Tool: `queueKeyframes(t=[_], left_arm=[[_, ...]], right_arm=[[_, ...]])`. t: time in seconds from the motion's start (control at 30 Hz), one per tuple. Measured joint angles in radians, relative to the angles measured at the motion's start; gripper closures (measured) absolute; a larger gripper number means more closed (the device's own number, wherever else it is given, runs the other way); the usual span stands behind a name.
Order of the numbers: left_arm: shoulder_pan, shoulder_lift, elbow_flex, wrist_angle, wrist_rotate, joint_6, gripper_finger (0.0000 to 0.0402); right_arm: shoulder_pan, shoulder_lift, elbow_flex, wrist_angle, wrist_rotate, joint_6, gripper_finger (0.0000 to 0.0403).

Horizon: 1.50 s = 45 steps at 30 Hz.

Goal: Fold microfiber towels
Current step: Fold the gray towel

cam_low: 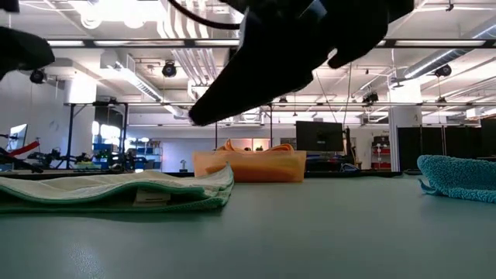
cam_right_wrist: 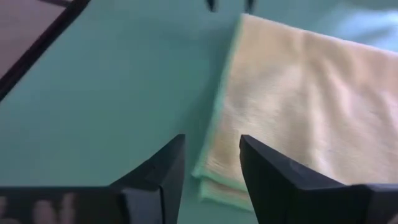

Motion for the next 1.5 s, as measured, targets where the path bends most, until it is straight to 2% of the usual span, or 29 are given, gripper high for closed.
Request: queueKeyframes(t=[0.17,0.4,0.67,0.97,1.1,1.4,1.5], left_arm=[[0.0,0.01,-0.027,-0.001,0.0,-0.009,0.0238],[-0.003,0.005,-0.075,0.037,0.001,-0.026,0.0238],[-0.003,0.002,-0.127,0.126,-0.006,-0.026,0.0238],[0.017,0.004,-0.144,0.135,-0.036,-0.026,0.0242],[0.028,0.005,-0.165,0.153,-0.051,-0.026,0.0272],[0.029,0.005,-0.181,0.215,-0.038,-0.025,0.0385],[0.031,0.004,-0.182,0.217,-0.043,-0.026,0.0395]], right_arm=[[0.0,0.093,0.072,-0.027,-0.011,-0.001,0.0266],[0.0,0.181,0.171,-0.177,-0.003,0.004,0.0268],[0.003,0.202,0.216,-0.266,0.061,0.071,0.0267],[0.001,0.205,0.216,-0.288,0.114,0.126,0.0312],[-0.001,0.205,0.215,-0.291,0.126,0.135,0.0337],[-0.001,0.206,0.214,-0.292,0.132,0.172,0.0388],[-0.001,0.205,0.214,-0.292,0.132,0.172,0.0392]])
